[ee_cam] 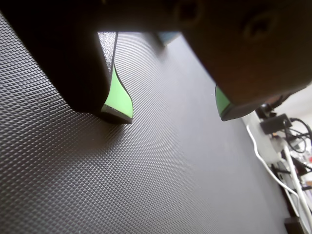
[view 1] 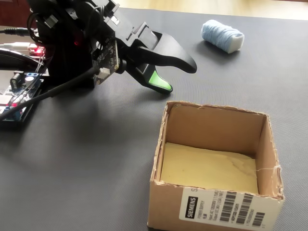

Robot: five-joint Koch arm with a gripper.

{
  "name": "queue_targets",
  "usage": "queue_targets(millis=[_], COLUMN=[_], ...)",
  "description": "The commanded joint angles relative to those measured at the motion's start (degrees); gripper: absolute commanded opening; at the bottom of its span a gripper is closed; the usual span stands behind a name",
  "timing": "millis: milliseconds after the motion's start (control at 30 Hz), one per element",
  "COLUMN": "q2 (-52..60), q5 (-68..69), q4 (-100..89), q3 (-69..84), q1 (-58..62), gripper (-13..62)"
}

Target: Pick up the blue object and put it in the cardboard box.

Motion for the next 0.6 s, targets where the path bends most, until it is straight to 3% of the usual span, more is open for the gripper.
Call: queue_targets(millis=[0,267,567], q2=[5.0,5.0,5.0], q5=[2.5,15.9,16.9], q4=[6.3,6.4,6.5], q3=[2.2,2.2,2.2], q1=[-2.4,-6.5,-6.3], gripper=[33.7,33.7,33.7])
